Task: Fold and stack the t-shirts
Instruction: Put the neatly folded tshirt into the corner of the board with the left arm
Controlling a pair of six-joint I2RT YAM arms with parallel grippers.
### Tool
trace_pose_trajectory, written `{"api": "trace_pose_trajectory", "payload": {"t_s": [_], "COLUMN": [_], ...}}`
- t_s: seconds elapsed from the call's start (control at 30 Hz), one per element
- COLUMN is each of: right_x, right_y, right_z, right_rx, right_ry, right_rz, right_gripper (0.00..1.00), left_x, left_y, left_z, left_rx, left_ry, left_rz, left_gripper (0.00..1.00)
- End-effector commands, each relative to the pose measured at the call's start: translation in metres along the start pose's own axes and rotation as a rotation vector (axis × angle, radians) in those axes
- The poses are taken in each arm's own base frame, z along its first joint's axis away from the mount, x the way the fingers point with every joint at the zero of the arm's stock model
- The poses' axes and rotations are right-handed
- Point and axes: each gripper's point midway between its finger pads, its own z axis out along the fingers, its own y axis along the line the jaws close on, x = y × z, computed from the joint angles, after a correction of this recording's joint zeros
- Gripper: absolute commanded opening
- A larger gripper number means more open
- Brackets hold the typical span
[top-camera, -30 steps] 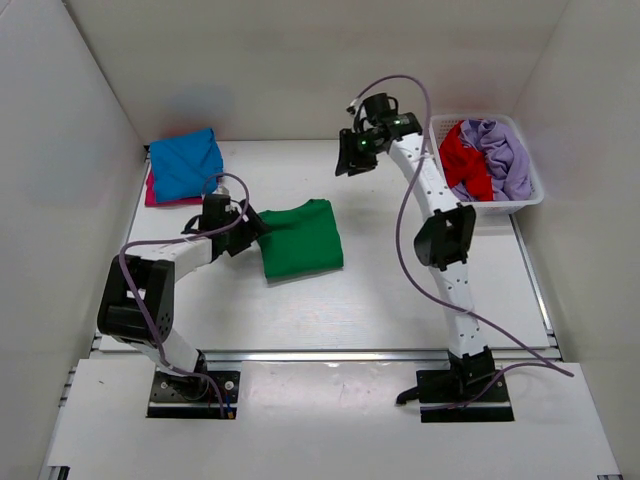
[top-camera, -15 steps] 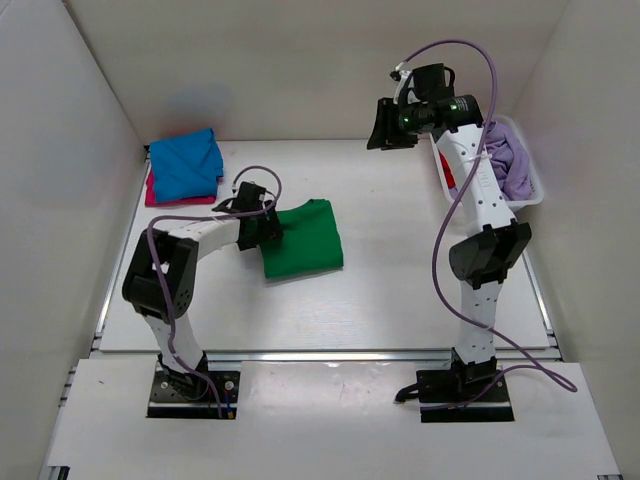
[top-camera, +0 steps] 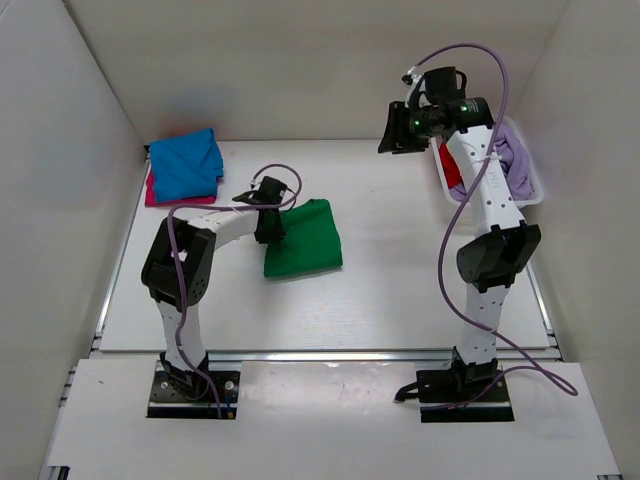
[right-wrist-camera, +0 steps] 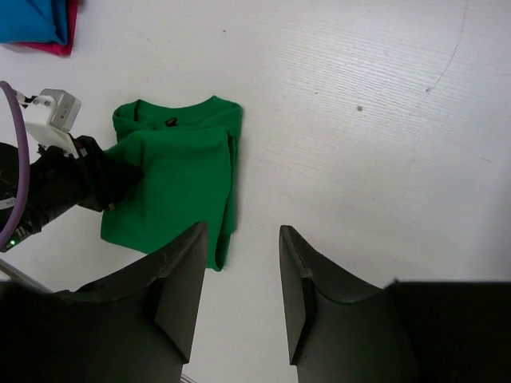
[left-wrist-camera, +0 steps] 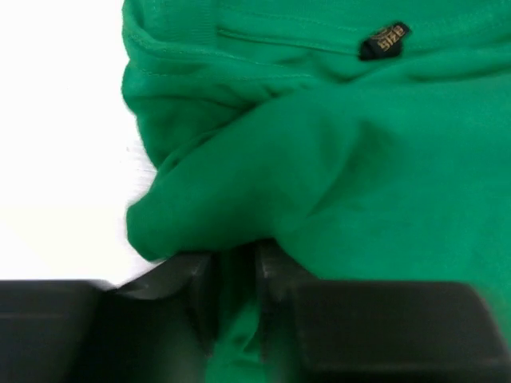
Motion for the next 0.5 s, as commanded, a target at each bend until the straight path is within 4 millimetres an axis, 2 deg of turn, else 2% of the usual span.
{"api": "trace_pose_trajectory", "payload": {"t_s": [0.0, 0.03, 0.13, 0.17, 0.23, 0.33, 0.37, 0.47], "right_x": [-0.020, -0.019, -0.015, -0.016, -0.009, -0.003, 0.007, 0.015], "right_y": [0.008, 0.007, 0.003, 0.001, -0.002, -0.003, -0.010, -0.012], "right_z": [-0.038, -0.040, -0.049, -0.052, -0.057, -0.075, -0.069, -0.077], "right_rx": [-0.010, -0.011, -0.009, -0.002, -0.002, -0.046, -0.075, -0.034], "right_ry": [-0.105, -0.106, -0.117, -0.141, -0.158, -0.221, -0.191, -0.201], "right_rz": [-0.042, -0.042, -0.029, -0.042, -0.042, -0.019, 0.011, -0.039], "right_gripper": [0.39, 0.38, 0.38, 0.39, 0.38, 0.40, 0.40, 0.39], "left_x": [0.032, 0.032, 0.034, 0.022, 0.012, -0.038, -0.047, -0.081], "left_y": [0.010, 0.013, 0.022, 0.017, 0.027, 0.040, 0.046, 0.058], "left_z": [0.005, 0.007, 0.006, 0.001, -0.004, -0.023, -0.027, -0.035], "left_rx": [-0.046, -0.054, -0.069, -0.050, -0.073, -0.139, -0.172, -0.202], "left_ry": [0.110, 0.111, 0.140, 0.121, 0.127, 0.046, 0.024, -0.030], "left_rz": [0.049, 0.047, 0.058, 0.061, 0.106, 0.153, 0.154, 0.167], "left_gripper": [0.26, 0.00, 0.00, 0.00, 0.00, 0.00, 0.00, 0.00]}}
